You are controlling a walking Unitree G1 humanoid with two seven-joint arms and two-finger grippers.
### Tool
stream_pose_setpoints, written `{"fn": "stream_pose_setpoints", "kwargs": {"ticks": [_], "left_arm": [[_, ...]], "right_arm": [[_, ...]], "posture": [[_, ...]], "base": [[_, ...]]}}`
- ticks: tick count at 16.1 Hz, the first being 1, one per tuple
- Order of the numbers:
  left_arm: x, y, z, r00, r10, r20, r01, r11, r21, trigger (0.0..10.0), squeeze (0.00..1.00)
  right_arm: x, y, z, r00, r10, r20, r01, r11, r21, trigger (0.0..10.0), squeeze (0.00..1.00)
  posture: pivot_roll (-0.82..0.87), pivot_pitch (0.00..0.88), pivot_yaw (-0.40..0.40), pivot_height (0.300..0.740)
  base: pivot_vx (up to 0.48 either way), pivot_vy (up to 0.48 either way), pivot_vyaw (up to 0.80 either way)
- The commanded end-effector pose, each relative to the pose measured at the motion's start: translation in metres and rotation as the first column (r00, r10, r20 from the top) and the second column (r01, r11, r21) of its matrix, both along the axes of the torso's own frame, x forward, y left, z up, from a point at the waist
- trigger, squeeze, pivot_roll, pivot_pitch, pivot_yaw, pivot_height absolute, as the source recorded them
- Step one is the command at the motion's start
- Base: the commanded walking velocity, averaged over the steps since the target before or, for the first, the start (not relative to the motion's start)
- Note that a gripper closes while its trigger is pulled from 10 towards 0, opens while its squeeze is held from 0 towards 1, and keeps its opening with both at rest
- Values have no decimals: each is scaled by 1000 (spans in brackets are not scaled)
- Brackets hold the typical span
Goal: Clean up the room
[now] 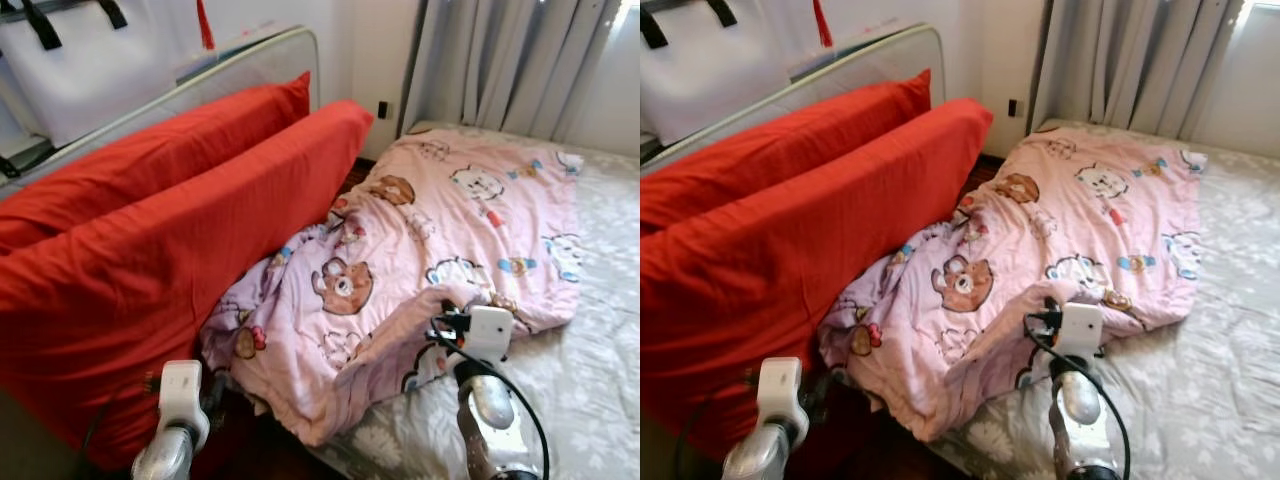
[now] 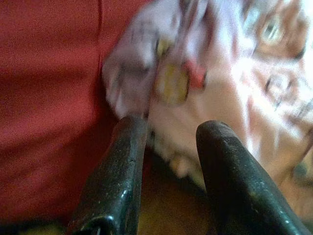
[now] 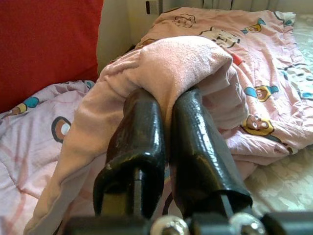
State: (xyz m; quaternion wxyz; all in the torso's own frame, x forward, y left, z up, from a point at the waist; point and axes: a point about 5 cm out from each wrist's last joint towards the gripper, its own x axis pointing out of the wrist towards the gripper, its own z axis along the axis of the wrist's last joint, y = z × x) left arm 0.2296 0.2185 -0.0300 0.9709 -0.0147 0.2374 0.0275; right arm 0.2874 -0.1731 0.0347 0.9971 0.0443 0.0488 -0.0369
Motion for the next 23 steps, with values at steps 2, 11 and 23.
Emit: {"fn": "stream_pose_setpoints", "kwargs": {"ticks": [2,11,23], "left_arm": [[-26,9,-23,986,54,-157,-54,999,1,10000,0],[-59,10,-46,942,102,-319,-107,994,0,10000,0],[-76,12,-55,917,114,-382,-124,992,-2,10000,0]], "right_arm": [[-2,2,-2,1000,5,-12,-4,1000,3,10000,0],[-6,-4,-5,999,-22,-23,22,1000,-9,10000,0],[-7,-12,-4,998,-58,-23,58,998,-24,10000,0]], "posture": [[24,5,9,740],[23,23,11,740],[23,7,13,740]], "base": [[0,0,0],[0,0,0],[0,0,0]]}}
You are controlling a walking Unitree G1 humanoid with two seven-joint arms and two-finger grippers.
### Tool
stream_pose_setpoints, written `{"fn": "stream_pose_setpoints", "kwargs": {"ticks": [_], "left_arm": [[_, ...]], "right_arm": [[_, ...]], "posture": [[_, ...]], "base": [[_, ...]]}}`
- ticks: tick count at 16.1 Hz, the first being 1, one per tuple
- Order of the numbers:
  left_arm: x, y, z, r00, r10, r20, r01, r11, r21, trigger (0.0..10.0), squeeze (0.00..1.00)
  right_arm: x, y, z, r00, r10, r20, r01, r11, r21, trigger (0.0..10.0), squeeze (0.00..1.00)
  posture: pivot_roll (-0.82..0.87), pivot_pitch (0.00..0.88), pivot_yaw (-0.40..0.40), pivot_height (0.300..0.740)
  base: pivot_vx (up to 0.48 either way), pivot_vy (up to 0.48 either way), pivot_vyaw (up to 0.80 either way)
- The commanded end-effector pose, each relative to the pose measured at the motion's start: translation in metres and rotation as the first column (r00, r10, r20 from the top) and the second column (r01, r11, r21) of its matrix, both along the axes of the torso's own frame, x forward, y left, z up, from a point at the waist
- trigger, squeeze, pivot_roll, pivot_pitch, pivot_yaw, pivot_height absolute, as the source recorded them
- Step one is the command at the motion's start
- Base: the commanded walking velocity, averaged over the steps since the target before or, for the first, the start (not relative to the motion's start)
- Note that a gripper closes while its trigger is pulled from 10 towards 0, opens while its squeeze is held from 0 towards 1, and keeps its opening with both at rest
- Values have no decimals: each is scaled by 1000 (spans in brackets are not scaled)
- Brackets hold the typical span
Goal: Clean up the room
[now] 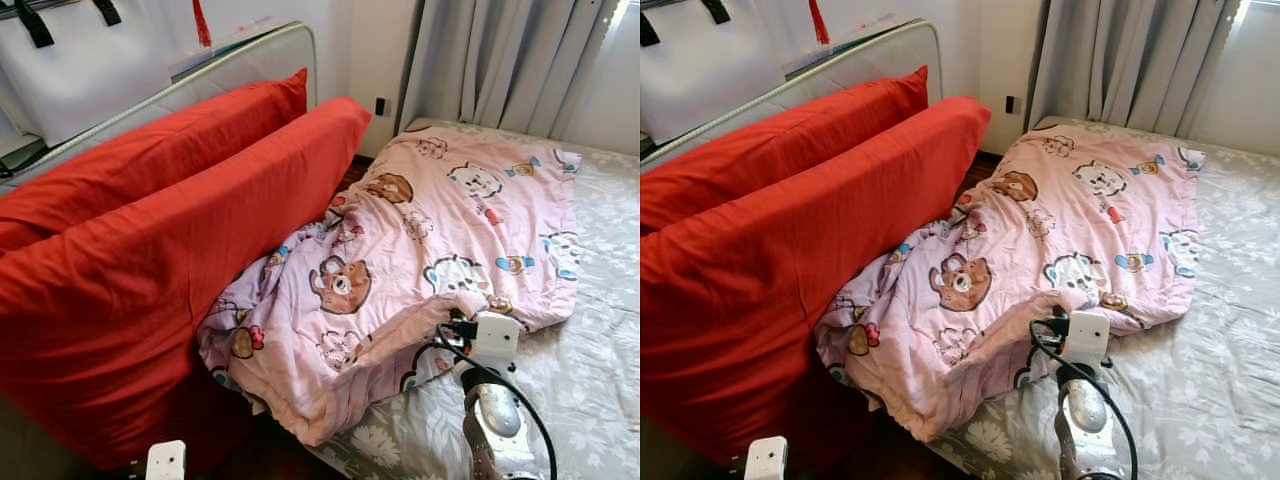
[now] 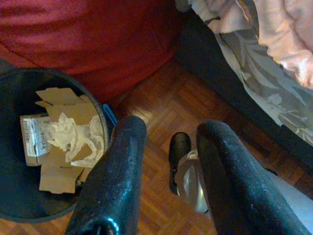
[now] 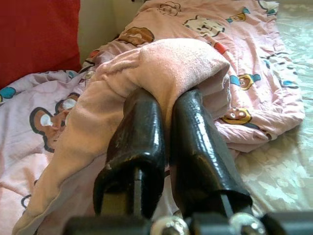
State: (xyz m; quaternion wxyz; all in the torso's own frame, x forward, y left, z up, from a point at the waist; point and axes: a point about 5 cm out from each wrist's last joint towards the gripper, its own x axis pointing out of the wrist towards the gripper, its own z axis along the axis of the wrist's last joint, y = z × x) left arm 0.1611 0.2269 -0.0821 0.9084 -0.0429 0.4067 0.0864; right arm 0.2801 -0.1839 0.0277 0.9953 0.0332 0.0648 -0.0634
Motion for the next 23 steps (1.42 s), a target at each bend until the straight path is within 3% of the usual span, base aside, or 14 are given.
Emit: {"fn": "stream_pose_setpoints", "kwargs": {"ticks": [1,19,23], "left_arm": [[-10,4,-3,999,-3,-36,4,1000,7,10000,0],[-19,6,-7,998,1,-66,-1,1000,5,10000,0],[-22,13,-6,997,7,-77,-6,1000,9,10000,0]], "right_arm": [[0,-1,2,1000,-11,11,11,1000,-1,10000,0],[0,-1,2,1000,-19,10,19,1000,-2,10000,0],[0,-2,3,1000,-25,10,25,1000,-4,10000,0]], "posture": [[26,5,14,740],[29,31,10,740],[30,33,12,740]], "base": [[0,0,0],[0,0,0],[-61,0,0]]}}
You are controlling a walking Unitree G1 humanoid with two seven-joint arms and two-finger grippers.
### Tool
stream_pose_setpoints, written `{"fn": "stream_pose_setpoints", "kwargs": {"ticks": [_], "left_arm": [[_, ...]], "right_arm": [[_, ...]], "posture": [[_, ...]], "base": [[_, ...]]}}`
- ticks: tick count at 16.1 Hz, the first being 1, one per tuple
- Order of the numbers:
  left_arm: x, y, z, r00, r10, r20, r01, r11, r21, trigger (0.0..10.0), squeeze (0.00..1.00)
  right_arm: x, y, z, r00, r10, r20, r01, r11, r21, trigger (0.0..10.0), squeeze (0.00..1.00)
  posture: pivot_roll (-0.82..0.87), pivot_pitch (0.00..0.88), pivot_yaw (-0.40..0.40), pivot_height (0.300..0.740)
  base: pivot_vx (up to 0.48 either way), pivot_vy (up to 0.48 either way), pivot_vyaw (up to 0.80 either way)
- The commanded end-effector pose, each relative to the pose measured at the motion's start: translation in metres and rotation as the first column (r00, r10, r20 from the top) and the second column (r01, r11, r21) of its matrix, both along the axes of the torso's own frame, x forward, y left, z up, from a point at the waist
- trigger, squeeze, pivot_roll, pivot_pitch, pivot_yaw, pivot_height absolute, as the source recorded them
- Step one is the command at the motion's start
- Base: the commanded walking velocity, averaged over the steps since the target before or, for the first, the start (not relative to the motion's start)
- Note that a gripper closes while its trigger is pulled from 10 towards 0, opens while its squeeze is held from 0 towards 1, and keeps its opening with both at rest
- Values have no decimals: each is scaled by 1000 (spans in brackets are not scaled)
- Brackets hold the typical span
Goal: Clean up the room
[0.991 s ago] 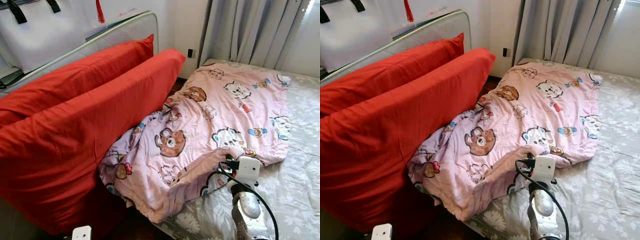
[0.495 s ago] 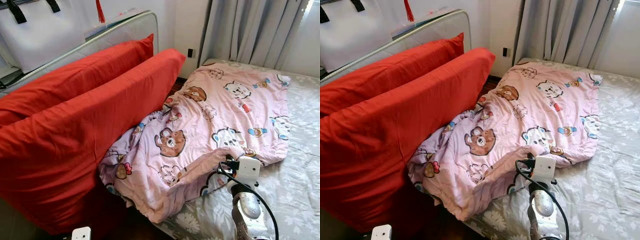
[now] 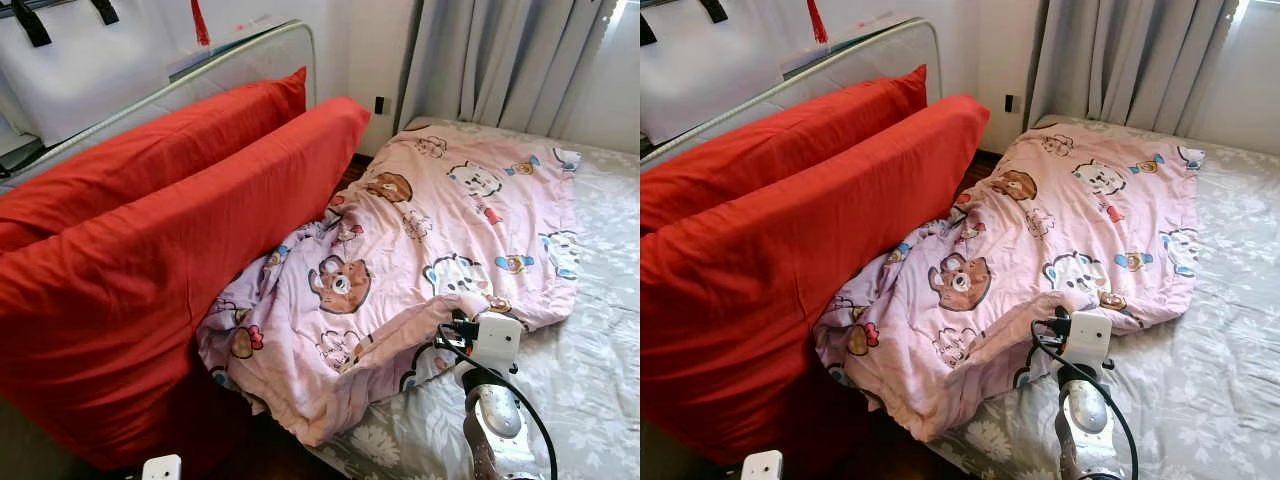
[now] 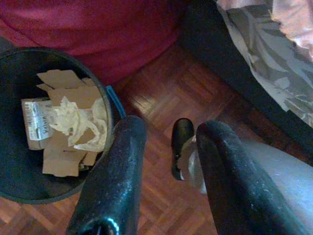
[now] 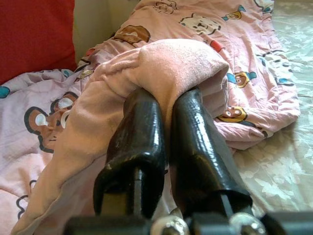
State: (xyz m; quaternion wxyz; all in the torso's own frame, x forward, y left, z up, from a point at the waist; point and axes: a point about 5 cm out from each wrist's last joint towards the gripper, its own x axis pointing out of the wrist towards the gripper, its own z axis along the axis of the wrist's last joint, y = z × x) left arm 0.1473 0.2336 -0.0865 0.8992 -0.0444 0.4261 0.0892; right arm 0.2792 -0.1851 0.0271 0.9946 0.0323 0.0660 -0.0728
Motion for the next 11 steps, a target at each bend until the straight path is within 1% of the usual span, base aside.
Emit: {"fn": "stream_pose_setpoints", "kwargs": {"ticks": [1,7,11], "left_arm": [[-9,8,-2,999,1,-40,0,1000,14,10000,0],[-16,2,-6,997,1,-73,0,1000,8,10000,0],[-17,2,-7,997,2,-76,-2,1000,7,10000,0]], "right_arm": [[0,-1,3,1000,-7,12,7,1000,-2,10000,0],[0,-1,3,1000,-11,14,11,1000,-3,10000,0],[1,-4,5,999,-29,25,29,1000,-10,10000,0]], "posture": [[30,33,13,740],[31,33,13,740],[34,32,13,740]], "base": [[-247,0,0],[-249,0,0],[-252,0,0]]}}
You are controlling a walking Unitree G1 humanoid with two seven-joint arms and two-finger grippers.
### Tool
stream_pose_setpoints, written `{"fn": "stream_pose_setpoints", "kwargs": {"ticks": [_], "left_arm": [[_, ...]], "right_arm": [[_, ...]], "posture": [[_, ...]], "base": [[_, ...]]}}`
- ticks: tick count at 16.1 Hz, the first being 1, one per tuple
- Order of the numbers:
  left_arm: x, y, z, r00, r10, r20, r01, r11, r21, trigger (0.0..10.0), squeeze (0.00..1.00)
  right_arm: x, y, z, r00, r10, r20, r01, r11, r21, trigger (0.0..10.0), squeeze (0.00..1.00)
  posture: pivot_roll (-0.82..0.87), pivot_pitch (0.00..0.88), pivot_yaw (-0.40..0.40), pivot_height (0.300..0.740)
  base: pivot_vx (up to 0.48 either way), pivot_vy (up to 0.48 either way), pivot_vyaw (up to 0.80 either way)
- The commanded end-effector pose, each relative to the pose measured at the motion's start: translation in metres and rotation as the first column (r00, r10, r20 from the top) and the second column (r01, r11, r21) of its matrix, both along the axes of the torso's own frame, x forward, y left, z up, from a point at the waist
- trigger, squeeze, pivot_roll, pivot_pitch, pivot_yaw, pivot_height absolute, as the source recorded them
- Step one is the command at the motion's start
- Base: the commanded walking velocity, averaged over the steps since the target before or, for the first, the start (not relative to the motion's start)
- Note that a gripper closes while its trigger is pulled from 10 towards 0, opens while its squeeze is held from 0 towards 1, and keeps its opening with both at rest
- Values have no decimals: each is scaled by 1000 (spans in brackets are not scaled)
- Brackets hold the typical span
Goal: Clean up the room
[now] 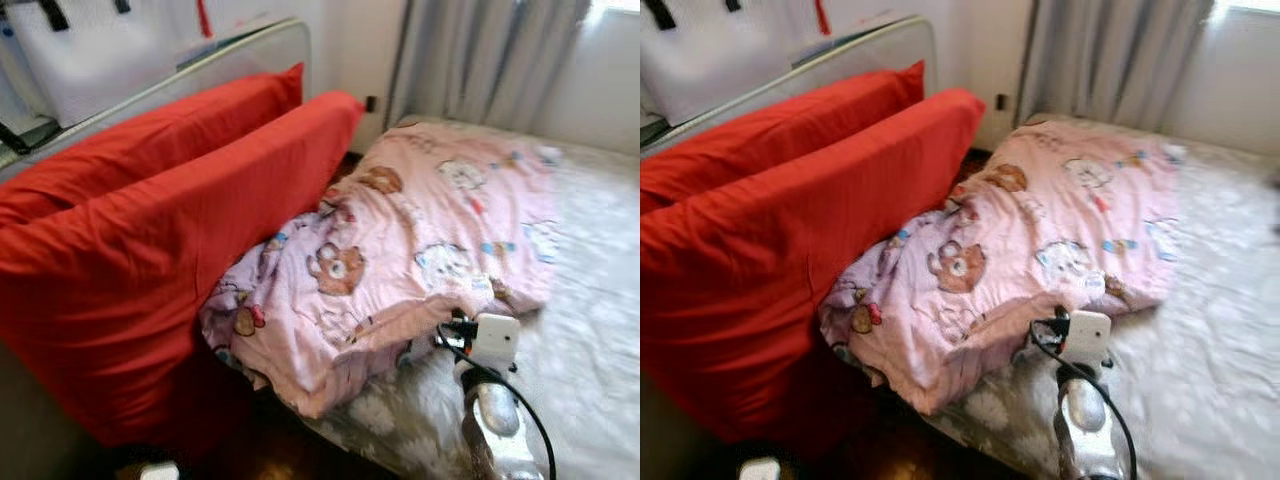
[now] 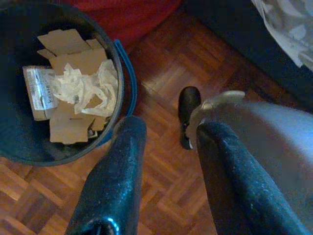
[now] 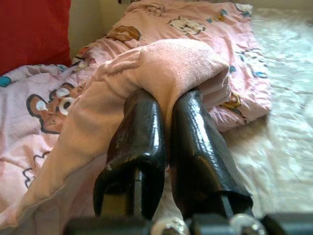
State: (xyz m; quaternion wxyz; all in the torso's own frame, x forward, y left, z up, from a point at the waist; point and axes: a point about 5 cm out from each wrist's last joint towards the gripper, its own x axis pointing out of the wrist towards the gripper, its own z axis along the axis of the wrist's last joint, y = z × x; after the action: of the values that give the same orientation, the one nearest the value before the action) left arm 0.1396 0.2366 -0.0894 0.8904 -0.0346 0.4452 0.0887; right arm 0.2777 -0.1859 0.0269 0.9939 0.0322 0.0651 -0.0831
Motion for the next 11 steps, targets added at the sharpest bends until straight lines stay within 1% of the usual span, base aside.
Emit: {"fn": "stream_pose_setpoints", "kwargs": {"ticks": [1,2,4,5,6,8,11], "left_arm": [[-10,0,-4,999,11,-32,-12,1000,-4,10000,0],[-10,1,-3,1000,10,-29,-10,1000,-3,10000,0],[-10,2,-3,1000,8,-28,-8,1000,-3,10000,0],[-10,1,-3,1000,3,-24,-3,1000,-4,10000,0],[-10,0,-3,1000,-1,-22,1,1000,-6,10000,0],[-9,-4,-4,1000,-12,-14,12,1000,-9,10000,0],[-1,-10,-2,999,-37,11,37,999,-8,10000,0]], "right_arm": [[4,-7,8,999,-28,34,28,999,-18,10000,0],[6,-18,12,996,-78,42,80,996,-35,10000,0],[7,-30,17,990,-124,62,127,991,-49,10000,0],[8,-41,22,983,-167,75,172,983,-62,10000,0],[8,-44,24,980,-183,79,189,980,-68,10000,0],[8,-48,25,975,-204,87,211,975,-74,10000,0],[6,-46,24,975,-206,86,212,974,-77,10000,0]], "posture": [[33,31,13,740],[33,32,14,740],[32,31,14,740],[32,31,13,740],[32,30,13,740],[30,28,15,740],[30,26,18,740]], "base": [[-251,0,0],[-244,0,0],[-246,0,0],[0,0,0],[-240,0,0],[0,0,0],[0,0,0]]}}
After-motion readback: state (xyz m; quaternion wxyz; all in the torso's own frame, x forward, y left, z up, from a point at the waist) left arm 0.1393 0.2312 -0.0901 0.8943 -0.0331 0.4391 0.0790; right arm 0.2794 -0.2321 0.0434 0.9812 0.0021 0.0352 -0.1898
